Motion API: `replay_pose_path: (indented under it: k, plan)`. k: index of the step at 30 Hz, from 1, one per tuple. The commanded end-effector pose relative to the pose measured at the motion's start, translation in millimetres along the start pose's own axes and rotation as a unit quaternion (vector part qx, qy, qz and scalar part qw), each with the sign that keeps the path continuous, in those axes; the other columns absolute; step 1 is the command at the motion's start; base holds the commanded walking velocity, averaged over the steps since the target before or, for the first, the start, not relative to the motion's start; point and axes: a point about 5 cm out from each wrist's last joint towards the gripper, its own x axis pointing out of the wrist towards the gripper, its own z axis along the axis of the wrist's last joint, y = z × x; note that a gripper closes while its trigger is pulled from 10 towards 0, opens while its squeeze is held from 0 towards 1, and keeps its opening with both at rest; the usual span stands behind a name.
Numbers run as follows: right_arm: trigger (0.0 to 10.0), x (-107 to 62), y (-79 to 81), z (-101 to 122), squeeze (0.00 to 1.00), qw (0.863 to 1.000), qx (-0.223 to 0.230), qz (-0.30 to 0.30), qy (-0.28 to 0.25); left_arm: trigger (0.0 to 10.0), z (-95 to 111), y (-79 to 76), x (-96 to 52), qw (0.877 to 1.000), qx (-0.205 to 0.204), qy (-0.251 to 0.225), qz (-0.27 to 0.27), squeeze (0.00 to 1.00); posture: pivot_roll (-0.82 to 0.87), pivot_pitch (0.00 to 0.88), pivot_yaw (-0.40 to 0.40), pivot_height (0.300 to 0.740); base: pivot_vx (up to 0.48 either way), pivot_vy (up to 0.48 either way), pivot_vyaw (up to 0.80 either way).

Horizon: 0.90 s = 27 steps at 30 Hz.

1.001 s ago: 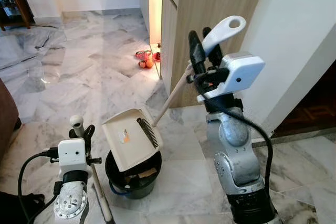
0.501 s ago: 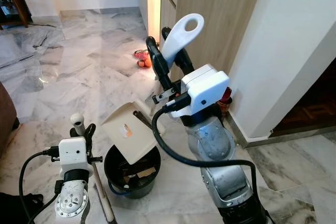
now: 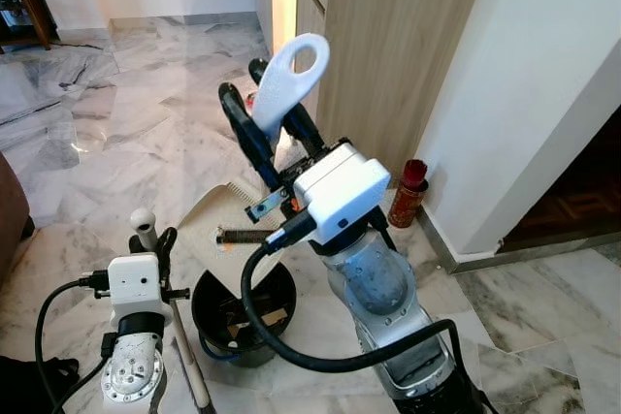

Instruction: Sweep floor

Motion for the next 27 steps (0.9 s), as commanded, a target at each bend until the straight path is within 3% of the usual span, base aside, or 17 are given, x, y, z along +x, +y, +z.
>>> replay_pose_path:
  k: [1,11,15,20,27]
  plan:
    - [10.0,4.8,-0.7,23,0.00,0.998,-0.017,0.004,-0.064,10.0,8,-3.1,3.5,1.000,0.005,-0.024,-0.004,0.00,0.14,0.063,-0.045,0.740,0.000,0.000,0.00]
    - [10.0,2.6,6.9,23,0.00,0.994,-0.074,0.041,-0.072,10.0,8,-4.1,3.7,1.000,0.004,-0.026,-0.003,0.00,0.14,0.064,-0.048,0.740,0.000,0.000,0.00]
    - [10.0,1.8,9.5,23,0.00,0.993,-0.075,0.048,-0.073,10.0,8,-4.2,3.9,1.000,0.003,-0.026,-0.003,0.00,0.14,0.064,-0.048,0.740,0.000,0.000,0.00]
    - [10.0,0.8,9.9,17,0.00,0.997,-0.034,0.039,-0.051,10.0,9,-4.5,3.8,1.000,0.003,-0.026,-0.003,0.00,0.14,0.064,-0.048,0.740,0.000,0.000,0.00]
    - [10.0,0.6,8.2,13,0.00,0.999,-0.008,0.035,-0.036,10.0,9,-4.4,3.7,1.000,0.003,-0.026,-0.003,0.00,0.14,0.065,-0.049,0.740,0.000,0.000,0.00]
